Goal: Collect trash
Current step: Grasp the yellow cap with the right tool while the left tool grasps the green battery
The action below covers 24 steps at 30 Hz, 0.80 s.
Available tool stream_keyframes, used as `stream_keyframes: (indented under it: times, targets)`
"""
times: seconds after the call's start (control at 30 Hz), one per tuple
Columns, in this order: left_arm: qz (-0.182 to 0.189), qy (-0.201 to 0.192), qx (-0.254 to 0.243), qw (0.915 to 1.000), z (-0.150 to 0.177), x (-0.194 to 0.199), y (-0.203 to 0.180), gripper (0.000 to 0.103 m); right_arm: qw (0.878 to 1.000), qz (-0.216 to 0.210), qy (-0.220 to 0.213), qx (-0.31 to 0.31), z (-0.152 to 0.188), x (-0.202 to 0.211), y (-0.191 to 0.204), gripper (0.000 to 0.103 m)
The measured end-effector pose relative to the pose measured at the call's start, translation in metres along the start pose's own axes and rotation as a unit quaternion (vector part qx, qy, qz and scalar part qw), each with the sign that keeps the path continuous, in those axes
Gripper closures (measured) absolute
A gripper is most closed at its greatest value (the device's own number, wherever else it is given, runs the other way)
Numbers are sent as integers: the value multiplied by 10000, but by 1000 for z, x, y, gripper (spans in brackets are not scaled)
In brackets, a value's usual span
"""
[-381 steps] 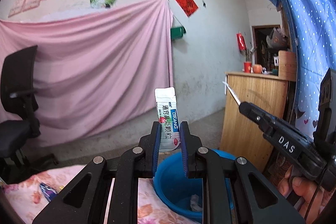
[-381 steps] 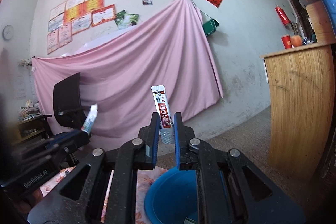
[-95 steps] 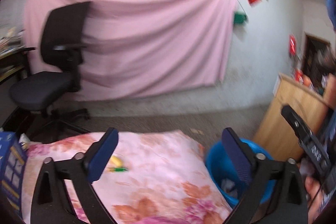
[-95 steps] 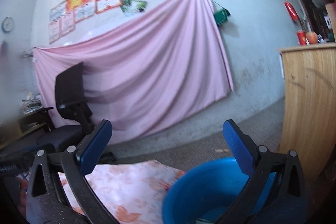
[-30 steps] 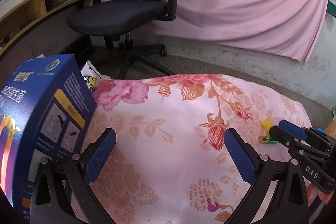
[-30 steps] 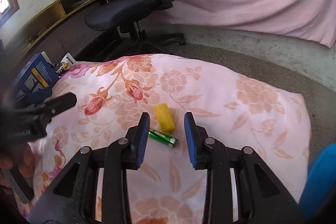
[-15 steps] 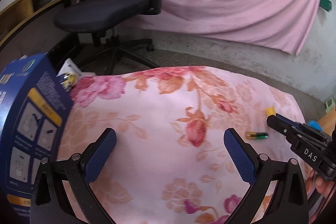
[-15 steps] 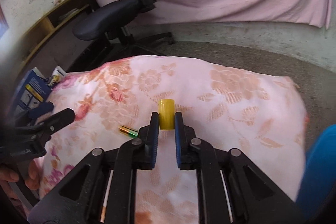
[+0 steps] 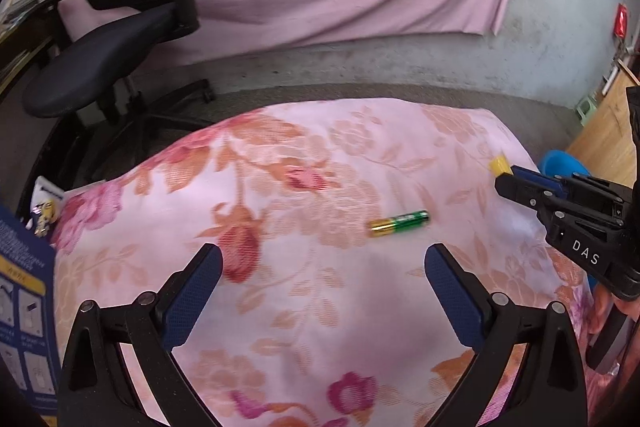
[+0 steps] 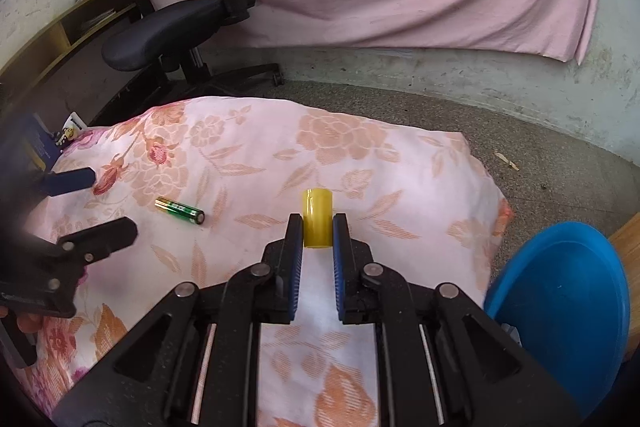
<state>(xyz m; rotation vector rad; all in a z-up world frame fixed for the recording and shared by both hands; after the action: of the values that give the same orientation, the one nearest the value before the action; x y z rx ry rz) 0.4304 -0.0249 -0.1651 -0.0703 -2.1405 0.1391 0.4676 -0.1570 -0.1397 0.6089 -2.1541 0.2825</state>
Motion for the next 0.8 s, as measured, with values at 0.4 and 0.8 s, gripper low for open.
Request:
stream_keyframes:
  times: [0.4,0.8]
  targets:
    - [263,284,56,9992,-3,-20,-34,14,9998,-2,-2,-177,15,7,-22,66]
    - [-24,294,-190,9994,0,-30,-45,26,9997,-68,-19,-246,18,7,-25,66]
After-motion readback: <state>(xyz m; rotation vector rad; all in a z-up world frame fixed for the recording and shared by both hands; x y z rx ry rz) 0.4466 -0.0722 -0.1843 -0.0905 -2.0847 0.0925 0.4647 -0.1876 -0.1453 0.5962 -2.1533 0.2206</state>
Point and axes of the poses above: each gripper's, at about its wrist camera, not at the fingertips, and x roughly against the way its jaws point, y to its left, z to its underside, the point moved 10 cm from there along -x, roughly the way its jaws point, and after that the axes turned 5 degrees about x, right-handed, at the moved point
